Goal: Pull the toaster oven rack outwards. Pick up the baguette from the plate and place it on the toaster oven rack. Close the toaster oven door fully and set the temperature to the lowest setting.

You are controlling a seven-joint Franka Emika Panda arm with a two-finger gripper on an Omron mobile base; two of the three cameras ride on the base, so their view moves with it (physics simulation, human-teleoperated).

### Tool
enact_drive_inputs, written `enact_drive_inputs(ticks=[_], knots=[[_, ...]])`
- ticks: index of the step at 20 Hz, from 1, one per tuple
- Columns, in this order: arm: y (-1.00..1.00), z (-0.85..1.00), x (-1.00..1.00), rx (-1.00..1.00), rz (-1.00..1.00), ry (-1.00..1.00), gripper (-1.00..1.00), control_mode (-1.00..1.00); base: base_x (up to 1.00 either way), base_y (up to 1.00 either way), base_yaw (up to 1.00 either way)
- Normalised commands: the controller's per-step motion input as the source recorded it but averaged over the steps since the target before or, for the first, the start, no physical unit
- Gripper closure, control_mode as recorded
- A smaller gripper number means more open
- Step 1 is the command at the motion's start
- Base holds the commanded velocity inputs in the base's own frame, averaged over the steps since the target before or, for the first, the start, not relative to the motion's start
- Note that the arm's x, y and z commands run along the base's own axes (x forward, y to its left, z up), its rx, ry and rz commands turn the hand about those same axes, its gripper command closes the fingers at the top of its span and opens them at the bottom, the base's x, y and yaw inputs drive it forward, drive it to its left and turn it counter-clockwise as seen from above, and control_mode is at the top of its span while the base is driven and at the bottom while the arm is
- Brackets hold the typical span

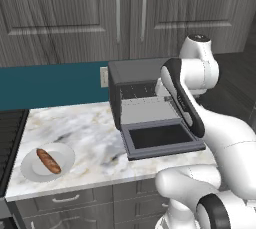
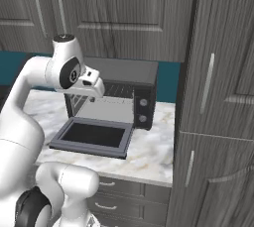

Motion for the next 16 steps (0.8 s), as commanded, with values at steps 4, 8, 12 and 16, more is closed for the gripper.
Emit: enact_drive_inputs(ticks=[4,8,12,16], knots=[[0.00,-0.01,-0.01,0.00,0.00,-0.09,-1.00,-1.00,0.00,0.00,0.00],[0.00,-0.13,0.00,-0.02,0.00,-0.01,-1.00,-1.00,0.00,0.00,0.00],[0.00,-0.22,0.00,-0.04,0.00,0.00,-1.00,-1.00,0.00,0.00,0.00],[0.00,-0.20,-0.08,0.00,0.00,-0.07,-1.00,-1.00,0.00,0.00,0.00]])
